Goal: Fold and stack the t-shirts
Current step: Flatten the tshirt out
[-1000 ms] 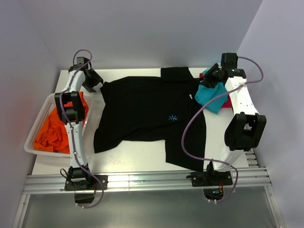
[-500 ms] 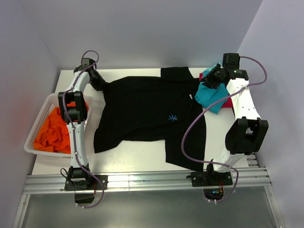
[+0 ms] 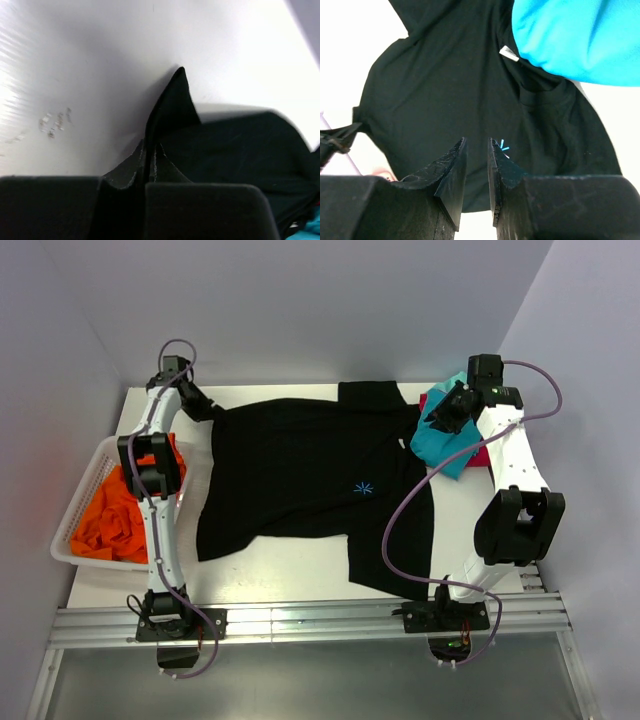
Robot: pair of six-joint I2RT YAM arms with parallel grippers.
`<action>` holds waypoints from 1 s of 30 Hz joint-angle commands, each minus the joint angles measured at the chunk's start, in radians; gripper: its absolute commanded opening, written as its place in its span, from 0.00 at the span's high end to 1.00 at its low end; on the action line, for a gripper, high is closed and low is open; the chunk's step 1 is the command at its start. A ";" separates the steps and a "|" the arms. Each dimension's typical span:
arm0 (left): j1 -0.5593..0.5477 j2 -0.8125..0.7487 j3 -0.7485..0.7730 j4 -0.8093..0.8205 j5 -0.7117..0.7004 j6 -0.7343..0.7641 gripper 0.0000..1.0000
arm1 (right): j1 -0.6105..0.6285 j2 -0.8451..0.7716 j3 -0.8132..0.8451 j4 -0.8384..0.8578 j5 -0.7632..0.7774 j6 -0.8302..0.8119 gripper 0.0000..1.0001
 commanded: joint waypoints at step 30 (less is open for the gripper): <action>-0.108 -0.745 -0.418 -0.102 -0.462 0.119 0.01 | 0.377 -0.504 -0.253 0.056 0.326 -0.139 0.19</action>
